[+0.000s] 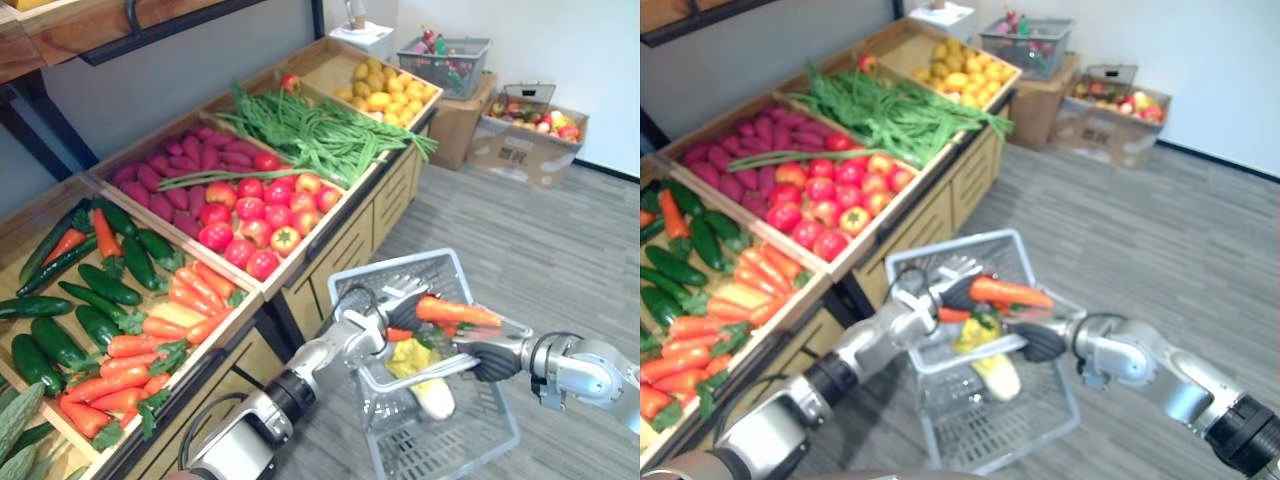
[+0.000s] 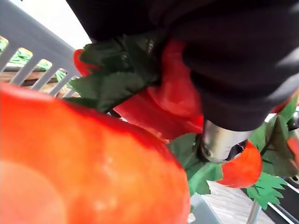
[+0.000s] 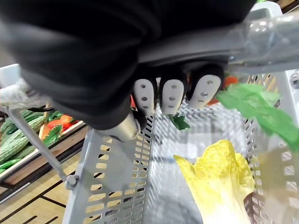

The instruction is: Pick vegetable in the basket

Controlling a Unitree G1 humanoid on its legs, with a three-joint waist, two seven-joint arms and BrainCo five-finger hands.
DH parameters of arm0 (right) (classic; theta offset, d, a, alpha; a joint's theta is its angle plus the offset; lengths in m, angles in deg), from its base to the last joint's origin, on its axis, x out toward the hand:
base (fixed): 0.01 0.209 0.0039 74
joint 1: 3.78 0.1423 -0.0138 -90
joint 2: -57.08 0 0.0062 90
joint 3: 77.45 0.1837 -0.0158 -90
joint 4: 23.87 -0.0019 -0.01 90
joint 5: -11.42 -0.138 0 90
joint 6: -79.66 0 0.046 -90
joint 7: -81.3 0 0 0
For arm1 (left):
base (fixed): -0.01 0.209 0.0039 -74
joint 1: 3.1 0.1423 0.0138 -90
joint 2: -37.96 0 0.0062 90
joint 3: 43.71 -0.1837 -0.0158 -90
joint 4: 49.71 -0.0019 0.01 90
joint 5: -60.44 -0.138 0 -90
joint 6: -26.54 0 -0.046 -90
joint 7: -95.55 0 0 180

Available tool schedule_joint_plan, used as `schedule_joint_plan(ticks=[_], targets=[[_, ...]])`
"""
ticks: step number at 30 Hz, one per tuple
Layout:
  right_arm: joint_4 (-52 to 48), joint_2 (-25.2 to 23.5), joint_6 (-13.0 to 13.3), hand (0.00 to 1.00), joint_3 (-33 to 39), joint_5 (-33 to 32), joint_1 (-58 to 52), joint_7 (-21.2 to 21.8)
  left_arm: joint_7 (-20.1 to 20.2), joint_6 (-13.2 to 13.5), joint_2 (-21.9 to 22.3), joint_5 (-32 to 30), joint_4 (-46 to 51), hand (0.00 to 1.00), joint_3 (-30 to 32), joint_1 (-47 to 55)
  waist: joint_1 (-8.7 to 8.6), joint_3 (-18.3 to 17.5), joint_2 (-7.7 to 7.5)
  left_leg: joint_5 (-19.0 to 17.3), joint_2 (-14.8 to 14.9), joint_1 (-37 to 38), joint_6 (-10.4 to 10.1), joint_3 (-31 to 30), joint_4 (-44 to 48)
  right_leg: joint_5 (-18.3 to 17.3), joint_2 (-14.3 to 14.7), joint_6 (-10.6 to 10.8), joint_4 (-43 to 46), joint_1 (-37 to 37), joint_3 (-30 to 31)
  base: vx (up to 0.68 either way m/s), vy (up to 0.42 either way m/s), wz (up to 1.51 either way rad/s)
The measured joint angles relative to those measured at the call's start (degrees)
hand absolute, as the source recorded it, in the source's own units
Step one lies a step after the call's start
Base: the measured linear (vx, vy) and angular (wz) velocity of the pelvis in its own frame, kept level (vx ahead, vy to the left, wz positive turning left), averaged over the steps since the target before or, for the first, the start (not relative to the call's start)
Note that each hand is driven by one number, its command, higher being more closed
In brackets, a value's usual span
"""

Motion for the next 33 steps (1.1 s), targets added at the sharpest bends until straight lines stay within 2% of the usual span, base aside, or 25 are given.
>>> schedule_joint_plan(ticks=[10,18,19,23,27,33], targets=[[-0.02,0.17,-0.02,1.0,-2.52,0.01,2.86,0.03,0.02,-0.29,1.22,-0.16,-4.12,1.0,-0.05,-1.22,-0.63,0.0,-0.01,-0.13,0.14,-0.02,-0.04,0.29,0.31,0.0,0.17,0.0,0.0,-0.29,0.29,-0.04,0.005,-0.02],[-0.02,0.16,-0.06,1.0,-6.23,0.05,6.71,0.04,1.93,-0.24,1.07,-2.49,-8.64,1.0,-0.45,-2.48,-0.71,0.03,-0.12,-1.96,1.21,-0.04,0.04,1.32,3.04,0.0,0.47,0.01,-0.01,-0.53,1.14,-0.03,0.01,-0.08],[-0.01,0.12,-0.08,1.0,-6.53,0.05,7.04,0.04,1.93,-0.24,1.1,-2.51,-9.18,0.0,-0.44,-2.56,-0.68,0.04,-0.13,-2.0,1.2,-0.02,0.03,1.32,3.04,-0.01,0.46,0.02,-0.01,-0.53,1.16,-0.04,0.012,-0.01],[-0.19,-0.07,0.32,1.0,-6.64,0.05,7.49,0.71,1.96,-0.44,1.05,-2.52,-11.85,0.0,0.12,-2.77,-0.73,0.07,-0.19,-2.01,1.21,0.04,0.02,1.39,2.97,-0.01,0.52,0.02,-0.09,-0.53,1.22,-0.04,0.006,-0.01],[-0.27,-0.25,0.59,1.0,-6.66,0.06,7.65,0.93,1.96,-1.72,1.02,-2.58,-12.84,0.0,0.26,-2.9,-0.67,0.15,-0.41,-2.01,1.16,0.09,0.02,1.37,2.91,-0.02,0.48,0.03,-0.09,-0.47,1.21,-0.04,0.002,0.0],[0.08,-0.94,0.57,1.0,-6.64,0.16,7.65,0.93,2.4,-1.76,1.02,-3.72,-12.86,0.0,0.7,-2.97,-0.76,0.16,-1.12,-2.0,1.12,0.12,0.03,1.34,2.84,-0.03,0.46,0.04,-0.09,-0.44,1.2,-0.05,0.001,0.0]])
